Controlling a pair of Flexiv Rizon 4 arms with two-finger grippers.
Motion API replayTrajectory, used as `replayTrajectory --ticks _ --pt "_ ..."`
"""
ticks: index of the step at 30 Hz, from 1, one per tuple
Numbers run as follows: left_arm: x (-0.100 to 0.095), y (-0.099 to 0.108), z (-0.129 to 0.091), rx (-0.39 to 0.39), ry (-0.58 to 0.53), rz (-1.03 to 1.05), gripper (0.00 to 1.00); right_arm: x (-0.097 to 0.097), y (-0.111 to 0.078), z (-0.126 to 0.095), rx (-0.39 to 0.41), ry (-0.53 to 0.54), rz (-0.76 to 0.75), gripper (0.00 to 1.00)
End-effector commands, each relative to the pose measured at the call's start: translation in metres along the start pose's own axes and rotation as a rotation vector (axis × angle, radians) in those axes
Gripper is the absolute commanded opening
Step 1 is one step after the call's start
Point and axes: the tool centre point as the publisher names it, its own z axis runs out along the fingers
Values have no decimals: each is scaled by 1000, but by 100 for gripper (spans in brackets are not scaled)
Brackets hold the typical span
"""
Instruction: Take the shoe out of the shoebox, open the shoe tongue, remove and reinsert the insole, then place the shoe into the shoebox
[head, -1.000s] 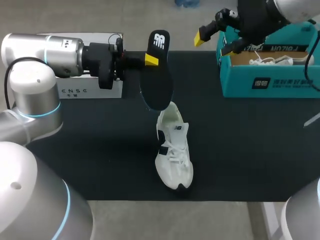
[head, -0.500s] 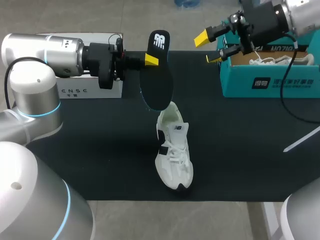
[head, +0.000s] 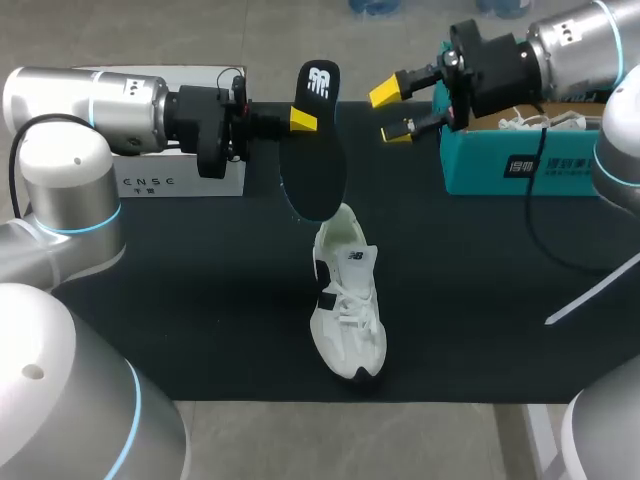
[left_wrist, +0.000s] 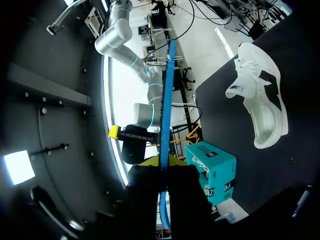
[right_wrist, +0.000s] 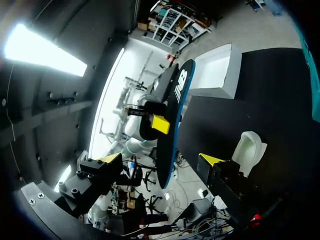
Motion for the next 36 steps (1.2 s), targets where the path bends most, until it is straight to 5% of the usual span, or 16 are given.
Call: replayTrajectory --ticks 1,14,29,32,33,36 --pt "1 -1 1 -3 -2 2 0 -1 6 17 12 -3 -2 100" --pt "1 -1 1 -3 -2 2 0 -5 7 57 -12 12 -30 100" --pt "1 -1 1 -3 -2 2 0 -14 6 69 -27 21 -10 100" --pt "1 -1 1 -3 -2 2 0 -16 6 69 -33 21 -4 73" --pt "1 -1 1 -3 -2 2 0 -16 6 69 -36 23 -2 47" --pt "1 -1 1 -3 -2 2 0 -17 7 70 -38 25 -1 19"
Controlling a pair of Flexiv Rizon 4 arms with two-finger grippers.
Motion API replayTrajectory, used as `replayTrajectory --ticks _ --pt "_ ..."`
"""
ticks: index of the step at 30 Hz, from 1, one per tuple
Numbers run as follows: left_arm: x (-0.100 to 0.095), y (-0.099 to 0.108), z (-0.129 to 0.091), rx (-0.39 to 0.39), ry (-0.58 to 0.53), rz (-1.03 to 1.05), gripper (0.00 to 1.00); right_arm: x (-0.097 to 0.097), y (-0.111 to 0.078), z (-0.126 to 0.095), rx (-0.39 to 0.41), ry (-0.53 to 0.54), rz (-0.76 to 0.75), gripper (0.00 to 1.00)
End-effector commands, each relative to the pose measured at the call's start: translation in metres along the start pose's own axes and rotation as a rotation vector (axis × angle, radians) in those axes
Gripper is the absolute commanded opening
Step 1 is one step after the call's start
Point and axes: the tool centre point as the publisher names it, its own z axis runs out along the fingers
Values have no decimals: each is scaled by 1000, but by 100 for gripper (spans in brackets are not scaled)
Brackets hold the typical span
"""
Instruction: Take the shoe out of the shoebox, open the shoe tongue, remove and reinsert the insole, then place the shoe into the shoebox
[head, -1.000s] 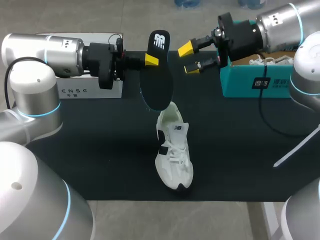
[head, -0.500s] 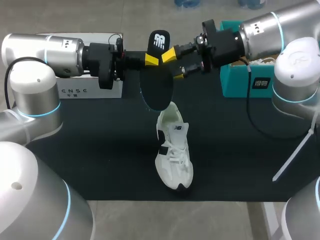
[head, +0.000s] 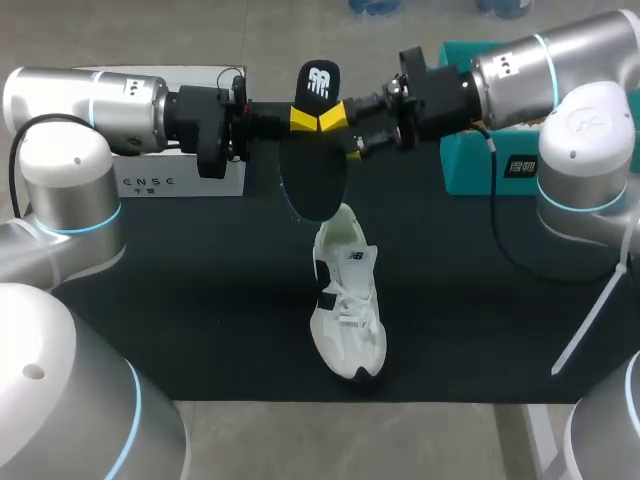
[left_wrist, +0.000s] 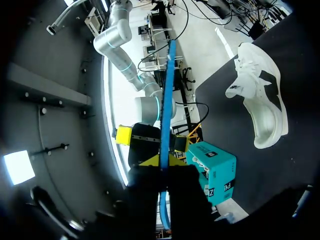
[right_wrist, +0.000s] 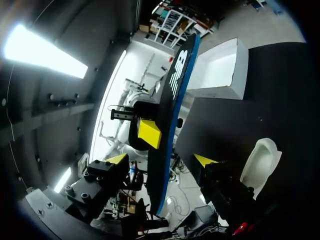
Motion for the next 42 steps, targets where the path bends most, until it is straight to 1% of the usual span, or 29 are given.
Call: replayTrajectory --ticks 1,3,17,22,23,24,30,33,35,37,38,40,42 --pt "1 -1 1 -2 -2 2 0 -1 0 4 -4 4 0 12" --pt "1 -1 1 -2 -2 2 0 0 1 4 -4 5 -1 0" --pt "1 -1 1 -2 -2 2 0 -1 5 3 -5 2 -6 0" --pt "1 -1 1 -2 -2 2 0 -2 5 0 -13 -23 -8 0" --pt "0 -4 0 6 16 -13 89 -3 5 -2 -19 -28 -7 0" --pt "-1 -6 -2 12 16 -25 100 -5 5 -4 -25 -35 -4 0" --pt "-4 -26 -23 60 96 -170 100 -19 9 -16 -47 -92 13 0" --pt "-2 -38 -38 77 105 -274 100 -24 12 -21 -67 -114 12 0" --pt "-1 -45 -49 72 95 -333 100 -28 15 -24 -81 -124 9 0" --pt "2 -52 -57 68 141 -344 100 -32 16 -26 -90 -136 10 0" --pt "3 -54 -61 67 137 -366 100 -34 17 -26 -92 -141 12 0" --pt "6 -59 -67 96 160 -382 100 -36 18 -26 -96 -160 19 0" --pt "7 -61 -69 106 153 -397 100 -36 18 -26 -96 -160 19 0"
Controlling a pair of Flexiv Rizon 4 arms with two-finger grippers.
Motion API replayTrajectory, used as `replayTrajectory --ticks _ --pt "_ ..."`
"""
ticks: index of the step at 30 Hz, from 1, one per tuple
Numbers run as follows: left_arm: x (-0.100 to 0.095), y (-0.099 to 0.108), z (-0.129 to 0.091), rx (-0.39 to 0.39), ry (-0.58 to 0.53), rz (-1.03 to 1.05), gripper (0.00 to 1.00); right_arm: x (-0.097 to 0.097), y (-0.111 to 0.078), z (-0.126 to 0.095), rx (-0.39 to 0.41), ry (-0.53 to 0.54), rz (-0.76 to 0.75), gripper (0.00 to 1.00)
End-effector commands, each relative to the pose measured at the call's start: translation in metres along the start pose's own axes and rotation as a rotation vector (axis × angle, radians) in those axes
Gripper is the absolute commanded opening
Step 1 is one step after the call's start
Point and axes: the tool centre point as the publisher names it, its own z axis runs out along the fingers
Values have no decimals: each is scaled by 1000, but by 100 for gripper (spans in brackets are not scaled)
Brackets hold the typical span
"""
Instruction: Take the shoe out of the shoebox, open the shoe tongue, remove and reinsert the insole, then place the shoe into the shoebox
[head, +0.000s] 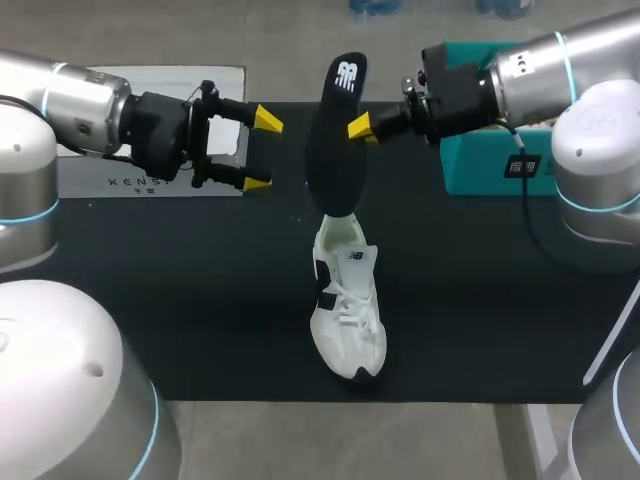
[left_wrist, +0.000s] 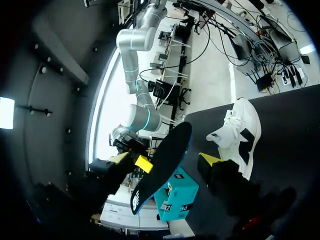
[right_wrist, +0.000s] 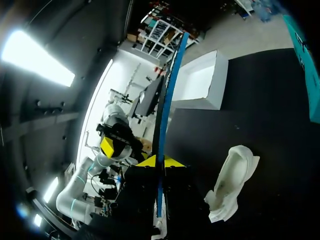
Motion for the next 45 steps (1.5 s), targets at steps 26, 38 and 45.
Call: replayTrajectory --ticks 26,38,45 --pt "1 -10 -15 4 8 -8 100 2 -1 2 -1 -12 3 0" --pt "7 -10 -39 -201 208 -199 100 2 -1 2 -1 -12 3 0" --pt "27 -25 -61 -361 356 -451 100 2 -1 2 -1 -12 3 0"
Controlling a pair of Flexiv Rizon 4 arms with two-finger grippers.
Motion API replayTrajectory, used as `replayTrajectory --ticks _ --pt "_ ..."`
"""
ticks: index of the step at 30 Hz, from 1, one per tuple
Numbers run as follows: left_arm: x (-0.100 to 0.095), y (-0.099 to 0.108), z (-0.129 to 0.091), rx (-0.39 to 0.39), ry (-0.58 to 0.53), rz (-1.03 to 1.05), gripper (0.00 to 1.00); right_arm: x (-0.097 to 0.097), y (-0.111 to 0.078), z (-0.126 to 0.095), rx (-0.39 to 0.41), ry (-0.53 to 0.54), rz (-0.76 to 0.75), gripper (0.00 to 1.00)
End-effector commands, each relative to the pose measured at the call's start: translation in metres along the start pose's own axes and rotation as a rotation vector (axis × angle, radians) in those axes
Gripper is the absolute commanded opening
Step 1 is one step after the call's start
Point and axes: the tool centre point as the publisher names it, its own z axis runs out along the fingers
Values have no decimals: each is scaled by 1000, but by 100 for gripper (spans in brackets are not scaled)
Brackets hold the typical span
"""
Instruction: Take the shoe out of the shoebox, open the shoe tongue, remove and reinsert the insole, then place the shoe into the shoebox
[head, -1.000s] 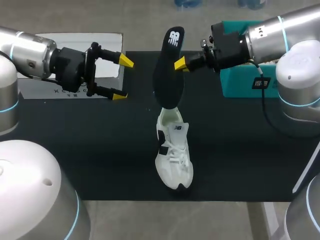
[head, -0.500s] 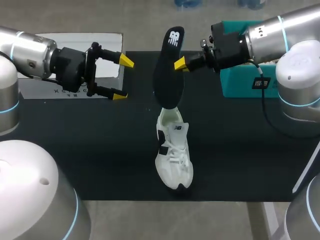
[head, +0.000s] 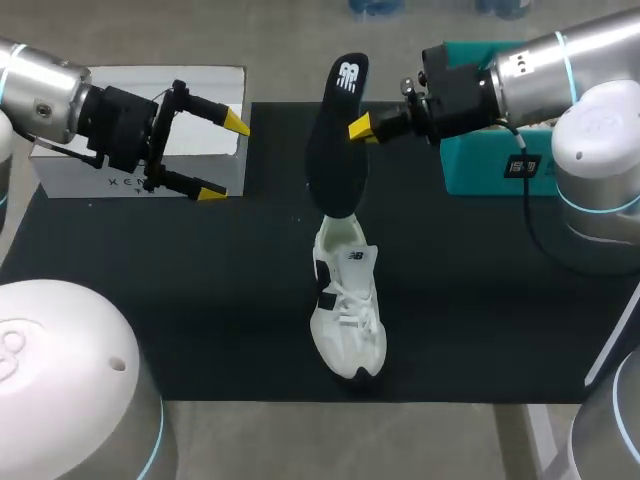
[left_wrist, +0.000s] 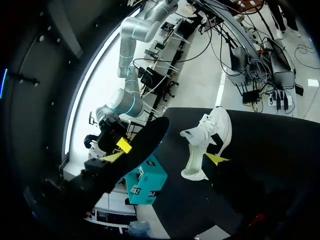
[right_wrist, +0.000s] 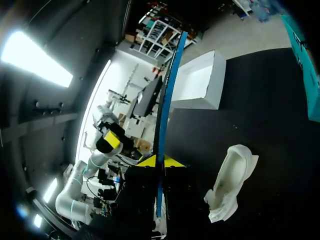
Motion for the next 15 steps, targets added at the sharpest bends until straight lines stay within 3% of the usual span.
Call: replayTrajectory --ticks 1,15 --pt "14 -22 -14 -230 171 -251 100 0 0 1 0 -2 0 0" --pt "55 -19 -32 -369 286 -454 100 0 0 1 0 -2 0 0"
